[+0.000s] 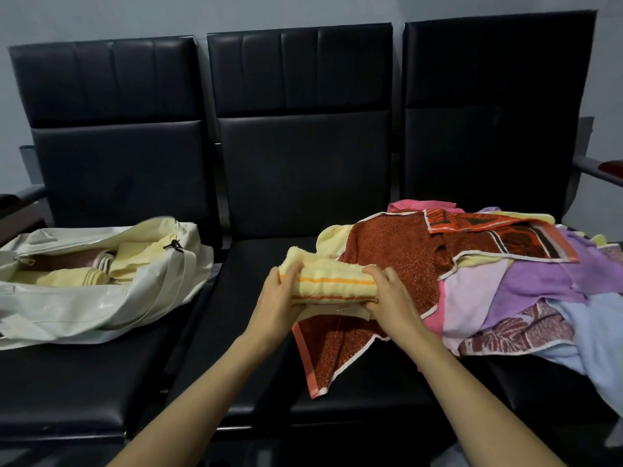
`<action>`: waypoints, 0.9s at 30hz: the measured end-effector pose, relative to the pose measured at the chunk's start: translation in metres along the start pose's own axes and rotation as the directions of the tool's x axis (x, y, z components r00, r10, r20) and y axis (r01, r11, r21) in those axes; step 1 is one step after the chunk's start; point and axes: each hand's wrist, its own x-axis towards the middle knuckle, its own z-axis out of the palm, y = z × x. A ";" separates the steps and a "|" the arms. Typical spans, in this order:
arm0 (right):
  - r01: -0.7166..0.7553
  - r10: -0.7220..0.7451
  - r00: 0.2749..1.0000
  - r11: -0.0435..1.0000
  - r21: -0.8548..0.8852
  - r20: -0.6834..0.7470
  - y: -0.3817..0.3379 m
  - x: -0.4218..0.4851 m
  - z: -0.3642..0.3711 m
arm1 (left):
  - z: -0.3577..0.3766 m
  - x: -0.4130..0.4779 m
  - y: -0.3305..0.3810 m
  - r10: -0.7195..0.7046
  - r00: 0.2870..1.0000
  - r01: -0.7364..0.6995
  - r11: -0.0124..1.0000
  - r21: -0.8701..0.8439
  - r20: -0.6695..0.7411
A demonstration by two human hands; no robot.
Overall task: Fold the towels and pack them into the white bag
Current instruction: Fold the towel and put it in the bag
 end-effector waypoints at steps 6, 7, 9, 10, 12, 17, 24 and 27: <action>0.033 -0.035 0.999 0.996 -0.079 -0.024 -0.007 0.000 -0.006 | -0.017 -0.003 -0.005 0.012 0.995 -0.002 0.995 0.097 -0.101; 0.017 -0.019 0.999 0.998 -0.057 -0.029 -0.008 0.000 -0.007 | -0.020 -0.002 -0.008 0.021 0.993 -0.011 0.996 0.090 -0.112; -0.020 0.024 0.999 0.995 0.101 -0.038 -0.009 0.001 -0.009 | -0.029 0.000 -0.013 0.022 0.996 -0.020 1.000 0.023 -0.084; -0.029 0.036 0.999 0.979 0.203 -0.029 -0.009 0.001 -0.010 | -0.035 0.002 -0.016 0.000 0.999 -0.003 0.999 -0.054 -0.038; -0.035 0.031 0.999 0.915 0.401 0.015 -0.010 0.002 -0.012 | -0.049 0.003 -0.017 -0.078 0.995 0.090 0.975 -0.205 0.064; -0.154 0.060 0.984 0.747 0.647 0.165 -0.023 0.001 -0.002 | -0.063 0.001 -0.040 -0.234 0.963 0.268 0.868 -0.417 0.132; -0.238 0.086 0.962 0.734 0.636 0.261 -0.045 0.022 0.028 | -0.072 -0.001 -0.067 -0.326 0.918 0.396 0.745 -0.537 0.224; -0.223 0.066 0.953 0.815 0.535 0.297 -0.061 0.039 0.043 | -0.081 -0.001 -0.088 -0.295 0.905 0.414 0.776 -0.476 0.308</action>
